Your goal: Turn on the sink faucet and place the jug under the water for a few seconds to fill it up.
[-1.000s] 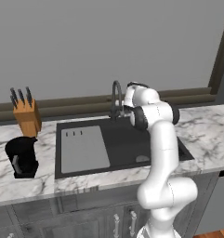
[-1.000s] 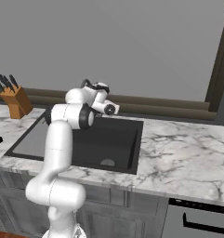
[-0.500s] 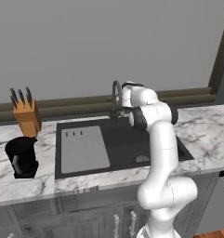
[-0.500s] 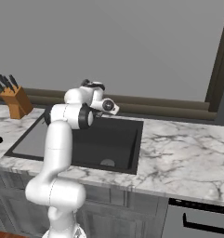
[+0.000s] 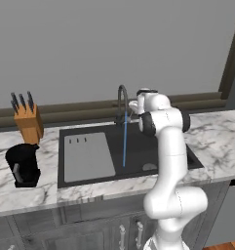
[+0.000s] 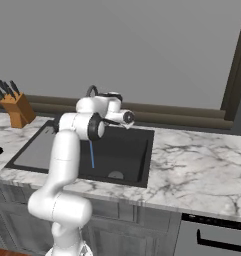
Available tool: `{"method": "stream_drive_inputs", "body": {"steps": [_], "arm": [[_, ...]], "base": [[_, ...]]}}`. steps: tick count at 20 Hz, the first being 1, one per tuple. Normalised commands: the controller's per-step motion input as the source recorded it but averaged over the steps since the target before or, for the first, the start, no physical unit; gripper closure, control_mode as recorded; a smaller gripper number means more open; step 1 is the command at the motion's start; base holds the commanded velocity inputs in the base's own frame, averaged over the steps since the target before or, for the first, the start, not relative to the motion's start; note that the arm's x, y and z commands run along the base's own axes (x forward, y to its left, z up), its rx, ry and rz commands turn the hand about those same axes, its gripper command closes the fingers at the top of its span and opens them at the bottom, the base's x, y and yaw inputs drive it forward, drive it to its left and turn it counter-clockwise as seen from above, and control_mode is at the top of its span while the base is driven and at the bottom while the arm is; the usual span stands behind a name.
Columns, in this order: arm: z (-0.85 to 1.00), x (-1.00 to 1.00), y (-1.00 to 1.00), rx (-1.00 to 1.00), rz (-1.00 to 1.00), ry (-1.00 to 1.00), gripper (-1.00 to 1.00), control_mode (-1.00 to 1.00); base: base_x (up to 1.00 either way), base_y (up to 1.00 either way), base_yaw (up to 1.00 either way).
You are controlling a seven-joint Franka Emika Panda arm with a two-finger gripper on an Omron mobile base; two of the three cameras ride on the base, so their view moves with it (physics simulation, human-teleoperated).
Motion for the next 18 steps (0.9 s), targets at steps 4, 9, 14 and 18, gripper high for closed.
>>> {"method": "stream_drive_inputs", "body": {"steps": [4,9,14,18], "arm": [[-0.54,-0.05,-0.95,0.22,-0.09,0.03,1.00,-1.00],[-0.18,0.00,-0.26,0.04,-0.04,0.06,-1.00,-1.00],[-0.05,-0.11,-0.11,0.00,-0.02,0.06,-1.00,-1.00],[0.21,-0.58,-0.12,0.00,-0.07,0.00,-1.00,-1.00]], "base": [[0.00,0.00,0.00],[0.00,0.00,0.00],[0.00,0.00,0.00],[0.00,0.00,0.00]]}}
